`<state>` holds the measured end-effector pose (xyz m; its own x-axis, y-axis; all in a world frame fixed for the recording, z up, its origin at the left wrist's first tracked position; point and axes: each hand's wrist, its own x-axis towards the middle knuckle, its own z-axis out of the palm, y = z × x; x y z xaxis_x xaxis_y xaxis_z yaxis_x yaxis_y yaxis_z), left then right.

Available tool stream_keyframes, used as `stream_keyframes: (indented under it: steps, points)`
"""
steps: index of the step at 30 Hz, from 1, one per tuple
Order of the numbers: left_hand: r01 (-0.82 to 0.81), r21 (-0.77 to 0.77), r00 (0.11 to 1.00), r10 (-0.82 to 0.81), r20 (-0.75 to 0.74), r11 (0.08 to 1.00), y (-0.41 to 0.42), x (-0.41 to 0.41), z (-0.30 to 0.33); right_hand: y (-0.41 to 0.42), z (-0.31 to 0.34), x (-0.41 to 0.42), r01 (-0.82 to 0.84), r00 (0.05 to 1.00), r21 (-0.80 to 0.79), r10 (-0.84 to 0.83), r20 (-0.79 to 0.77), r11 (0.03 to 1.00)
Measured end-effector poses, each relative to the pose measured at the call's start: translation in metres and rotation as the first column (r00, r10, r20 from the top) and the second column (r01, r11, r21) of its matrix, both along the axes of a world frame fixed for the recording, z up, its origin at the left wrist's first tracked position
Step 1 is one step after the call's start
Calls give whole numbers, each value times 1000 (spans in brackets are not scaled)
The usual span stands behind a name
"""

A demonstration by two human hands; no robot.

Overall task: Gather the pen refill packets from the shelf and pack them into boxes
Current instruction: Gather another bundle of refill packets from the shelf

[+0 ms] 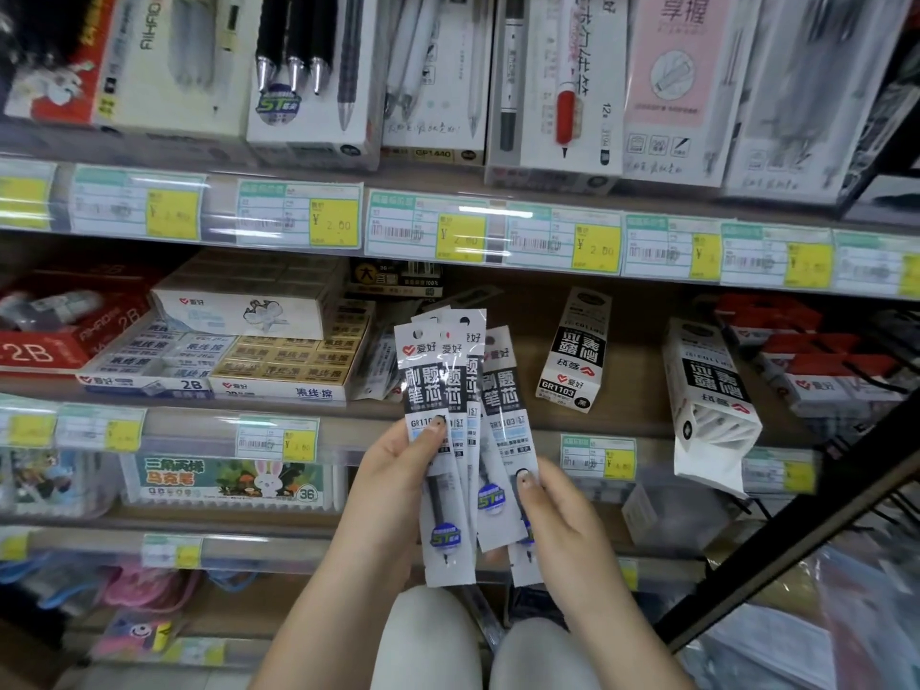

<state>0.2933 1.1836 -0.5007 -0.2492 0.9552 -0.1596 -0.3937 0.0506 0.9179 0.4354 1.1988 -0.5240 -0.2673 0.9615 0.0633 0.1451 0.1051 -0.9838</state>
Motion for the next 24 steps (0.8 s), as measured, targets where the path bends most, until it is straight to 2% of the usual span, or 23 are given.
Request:
stream_keyframes:
  steps: [6, 11, 16, 21, 24]
  points:
    - [51, 11, 999, -51, -4, 999, -2, 2, -1, 4, -1, 2, 106, 992, -9, -107, -72, 994]
    - [134, 32, 991, -134, -23, 990, -4, 12, -1, 4, 5, -8, 40, 984, -105, -58, -168, 994]
    - [110, 58, 994, -108, -35, 992, -4, 20, -2, 0, 2, -17, 73, 976, -160, -104, -190, 984]
    - [33, 42, 998, -35, 43, 999, -2, 18, -2, -1, 3, -14, 102, 960, -122, -130, -248, 987]
    - [10, 47, 998, -13, 69, 999, -1, 17, -3, -2, 6, -12, 64, 965, -112, -90, -246, 992]
